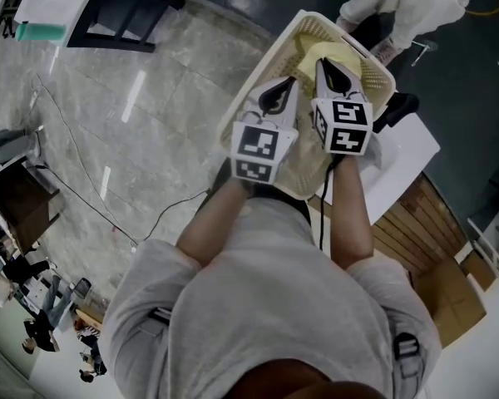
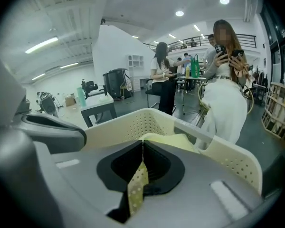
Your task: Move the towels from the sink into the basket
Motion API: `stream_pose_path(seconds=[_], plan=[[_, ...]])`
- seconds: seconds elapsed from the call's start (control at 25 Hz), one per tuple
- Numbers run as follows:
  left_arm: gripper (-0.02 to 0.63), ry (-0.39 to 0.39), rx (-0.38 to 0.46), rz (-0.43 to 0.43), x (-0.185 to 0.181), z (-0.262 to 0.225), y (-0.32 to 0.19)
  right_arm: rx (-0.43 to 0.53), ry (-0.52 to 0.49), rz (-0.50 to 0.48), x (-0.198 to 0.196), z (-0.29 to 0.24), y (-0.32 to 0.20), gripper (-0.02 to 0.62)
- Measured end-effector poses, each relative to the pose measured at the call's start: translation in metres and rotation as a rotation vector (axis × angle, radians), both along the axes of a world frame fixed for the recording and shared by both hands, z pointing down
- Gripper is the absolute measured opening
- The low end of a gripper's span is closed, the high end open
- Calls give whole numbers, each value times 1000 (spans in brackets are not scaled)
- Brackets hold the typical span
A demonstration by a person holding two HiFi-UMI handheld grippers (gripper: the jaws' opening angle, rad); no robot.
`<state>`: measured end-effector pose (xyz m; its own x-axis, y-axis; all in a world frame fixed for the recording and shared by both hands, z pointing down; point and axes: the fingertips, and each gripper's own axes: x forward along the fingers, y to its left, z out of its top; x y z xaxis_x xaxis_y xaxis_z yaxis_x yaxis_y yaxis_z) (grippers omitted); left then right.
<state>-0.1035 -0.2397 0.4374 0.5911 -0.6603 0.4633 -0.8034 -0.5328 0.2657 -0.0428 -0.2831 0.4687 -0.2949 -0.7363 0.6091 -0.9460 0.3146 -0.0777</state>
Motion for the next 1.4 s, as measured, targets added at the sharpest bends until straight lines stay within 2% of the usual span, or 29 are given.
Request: stream_pose_path(seconds=[0.2,0.44,0.92,1.0,1.12,1.4], plan=[[20,-2,-5,4,-1,4,-1,-76,-4,14,0,24,0,14],[20,-9,-14,1,-5,6,2,-109,-11,-9,-7,30,4,101],[20,-11,3,14,0,-1,17,-32,-33,-5,-9,0,18,101],[20,-11,9,18,3,-3,23,-16,-30,-7,-6,-7,25,78],[20,-11,23,30,13,-9,35,21,-16,-4,3,-19,38,8],[20,-11,52,78,33,-21,61,100,-31,36,23,-47,68,6]])
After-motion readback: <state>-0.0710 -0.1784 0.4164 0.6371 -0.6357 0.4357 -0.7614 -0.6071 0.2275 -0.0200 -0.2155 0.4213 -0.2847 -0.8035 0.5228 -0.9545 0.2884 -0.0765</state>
